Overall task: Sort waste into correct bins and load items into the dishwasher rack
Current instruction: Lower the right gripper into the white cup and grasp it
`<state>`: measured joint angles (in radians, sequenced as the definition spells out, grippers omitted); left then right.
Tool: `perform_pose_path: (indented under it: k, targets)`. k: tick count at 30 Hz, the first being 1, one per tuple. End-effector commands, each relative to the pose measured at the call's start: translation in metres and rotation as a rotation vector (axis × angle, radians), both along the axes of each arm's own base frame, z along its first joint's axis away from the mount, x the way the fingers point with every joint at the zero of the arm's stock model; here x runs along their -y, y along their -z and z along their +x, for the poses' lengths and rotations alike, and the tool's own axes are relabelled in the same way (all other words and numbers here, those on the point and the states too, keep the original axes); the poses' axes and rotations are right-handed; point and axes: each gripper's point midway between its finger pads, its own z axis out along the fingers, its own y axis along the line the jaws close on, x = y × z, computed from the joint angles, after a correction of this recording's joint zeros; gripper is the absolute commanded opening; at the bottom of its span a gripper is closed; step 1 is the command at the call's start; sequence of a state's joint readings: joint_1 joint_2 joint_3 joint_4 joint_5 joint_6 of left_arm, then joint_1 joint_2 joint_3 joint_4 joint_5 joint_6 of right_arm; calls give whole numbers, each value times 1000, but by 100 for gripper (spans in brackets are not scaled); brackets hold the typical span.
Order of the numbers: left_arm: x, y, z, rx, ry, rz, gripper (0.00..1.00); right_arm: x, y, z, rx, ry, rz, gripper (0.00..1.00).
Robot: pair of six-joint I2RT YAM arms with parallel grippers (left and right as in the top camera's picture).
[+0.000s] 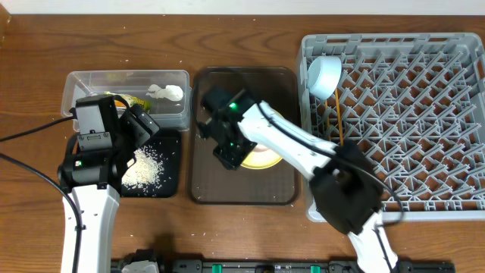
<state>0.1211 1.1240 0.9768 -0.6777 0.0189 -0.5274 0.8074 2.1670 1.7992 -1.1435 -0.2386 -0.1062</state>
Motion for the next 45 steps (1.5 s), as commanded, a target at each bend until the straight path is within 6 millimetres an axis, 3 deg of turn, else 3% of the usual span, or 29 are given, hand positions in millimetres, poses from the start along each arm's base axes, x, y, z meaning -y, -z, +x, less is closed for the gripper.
perform_pose_path:
  k: [1, 5, 9, 14, 20, 33, 45]
  targets:
    - [-3, -4, 1, 7, -17, 5, 96, -5, -73, 16, 155, 22, 112, 36]
    - [-3, -4, 1, 7, -17, 5, 96, 16, -99, 36, 282, 136, 67, 28]
    - [-3, -4, 1, 7, -17, 5, 96, 33, -104, 51, 320, 278, 28, 19]
    - [-3, -4, 1, 7, -17, 5, 96, 39, -93, 57, 291, 357, 9, 16]
    - [-3, -4, 1, 7, -17, 5, 96, 41, -68, 61, 265, 391, -47, 24]
    - [-3, -4, 1, 7, -17, 5, 96, 44, -26, 65, 228, 426, -142, 23]
    - [-3, -4, 1, 7, -17, 5, 96, 42, -21, 67, 228, 452, -138, 18]
